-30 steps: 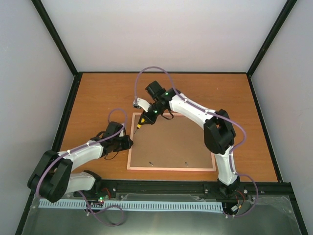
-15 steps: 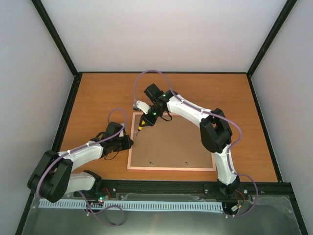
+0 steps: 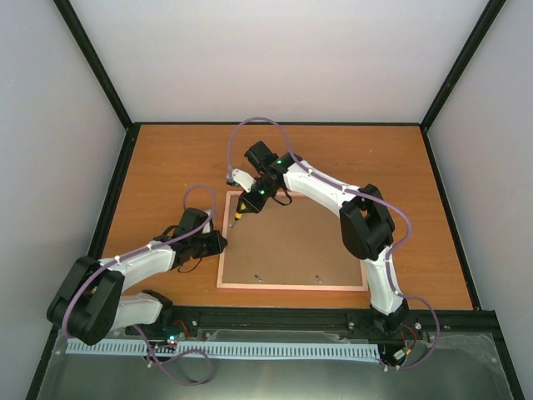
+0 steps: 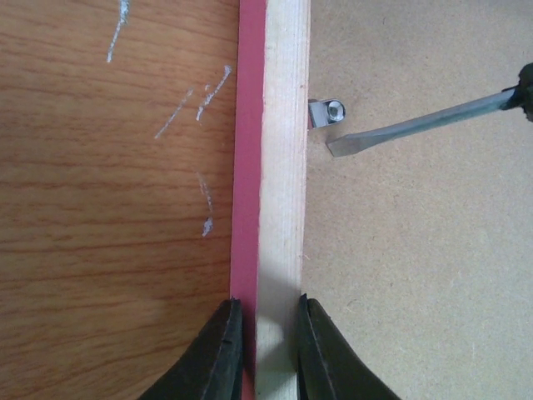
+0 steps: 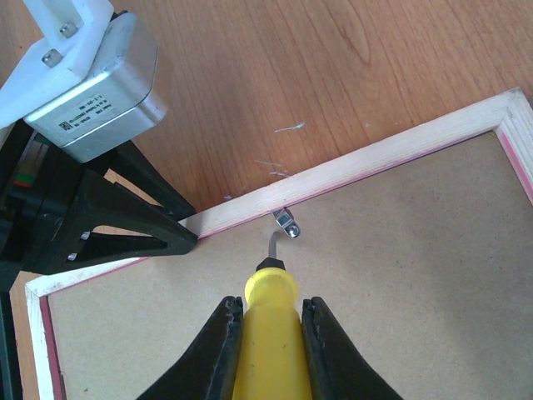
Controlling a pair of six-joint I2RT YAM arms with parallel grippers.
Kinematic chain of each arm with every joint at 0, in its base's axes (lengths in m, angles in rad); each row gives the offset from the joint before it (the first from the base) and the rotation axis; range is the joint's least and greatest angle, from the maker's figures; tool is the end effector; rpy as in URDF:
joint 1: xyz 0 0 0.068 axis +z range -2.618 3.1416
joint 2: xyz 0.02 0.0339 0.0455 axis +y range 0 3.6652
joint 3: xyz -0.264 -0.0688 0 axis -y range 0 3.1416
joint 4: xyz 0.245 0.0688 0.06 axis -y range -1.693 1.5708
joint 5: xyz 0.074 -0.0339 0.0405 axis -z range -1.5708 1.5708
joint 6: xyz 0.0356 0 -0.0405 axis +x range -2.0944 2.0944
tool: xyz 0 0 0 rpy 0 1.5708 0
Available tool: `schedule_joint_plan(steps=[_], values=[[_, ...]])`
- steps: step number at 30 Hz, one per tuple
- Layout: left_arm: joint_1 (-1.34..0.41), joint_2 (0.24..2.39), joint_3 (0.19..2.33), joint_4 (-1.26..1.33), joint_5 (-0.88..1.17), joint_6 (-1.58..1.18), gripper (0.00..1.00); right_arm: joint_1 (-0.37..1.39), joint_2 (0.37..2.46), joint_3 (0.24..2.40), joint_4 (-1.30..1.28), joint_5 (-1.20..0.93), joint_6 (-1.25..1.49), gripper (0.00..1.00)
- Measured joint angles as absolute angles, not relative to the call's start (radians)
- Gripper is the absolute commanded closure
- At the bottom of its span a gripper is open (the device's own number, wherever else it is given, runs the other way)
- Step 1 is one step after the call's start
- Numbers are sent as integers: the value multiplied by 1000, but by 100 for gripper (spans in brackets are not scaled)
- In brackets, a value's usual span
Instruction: Take the photo out of the frame
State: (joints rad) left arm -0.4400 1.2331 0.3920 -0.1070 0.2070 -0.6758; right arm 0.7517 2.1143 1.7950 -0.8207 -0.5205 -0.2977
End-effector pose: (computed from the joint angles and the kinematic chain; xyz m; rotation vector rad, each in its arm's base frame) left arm 0.1815 -0.0935 0.1316 -0.2227 2.6297 -0.6818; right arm 0.3179 0.3214 0.2242 -1.4998 2.2748 0.8397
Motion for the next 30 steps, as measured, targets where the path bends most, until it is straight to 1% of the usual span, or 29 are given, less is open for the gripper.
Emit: schedule_joint_plan(steps=[22, 30], values=[[-440, 1233, 390, -102, 208, -676, 99, 752, 2139, 1821, -816, -529, -282, 97], [-440, 1233, 389, -102, 207, -676, 99, 754, 2143, 1829, -816, -488, -255, 97]])
